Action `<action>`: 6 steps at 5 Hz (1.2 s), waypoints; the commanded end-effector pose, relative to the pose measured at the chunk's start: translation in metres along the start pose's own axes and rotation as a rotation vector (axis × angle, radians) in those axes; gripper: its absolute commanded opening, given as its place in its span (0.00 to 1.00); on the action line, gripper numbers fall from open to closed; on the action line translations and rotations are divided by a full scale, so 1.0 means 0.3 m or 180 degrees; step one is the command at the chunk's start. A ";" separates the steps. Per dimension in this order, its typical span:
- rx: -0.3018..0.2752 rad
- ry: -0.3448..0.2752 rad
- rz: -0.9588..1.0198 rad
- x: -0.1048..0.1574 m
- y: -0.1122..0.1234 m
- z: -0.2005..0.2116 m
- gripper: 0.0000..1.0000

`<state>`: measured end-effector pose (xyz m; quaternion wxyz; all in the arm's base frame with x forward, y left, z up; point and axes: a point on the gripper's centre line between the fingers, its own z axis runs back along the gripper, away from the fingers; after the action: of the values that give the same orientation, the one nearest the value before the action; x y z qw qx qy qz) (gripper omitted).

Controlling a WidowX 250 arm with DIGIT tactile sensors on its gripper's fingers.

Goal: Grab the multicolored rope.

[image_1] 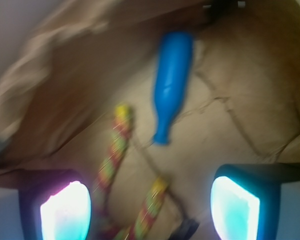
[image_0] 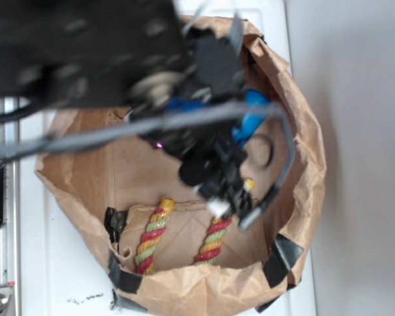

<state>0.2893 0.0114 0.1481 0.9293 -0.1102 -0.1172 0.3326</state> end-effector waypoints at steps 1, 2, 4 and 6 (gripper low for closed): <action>-0.0080 -0.0110 -0.0006 0.035 0.010 0.050 1.00; -0.0080 -0.0110 -0.0006 0.035 0.010 0.050 1.00; -0.0027 -0.0406 -0.0085 0.060 0.206 0.043 1.00; 0.0127 -0.0543 -0.0182 0.092 0.299 -0.048 1.00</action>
<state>0.2580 0.0837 0.0989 0.9297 -0.0591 -0.1745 0.3189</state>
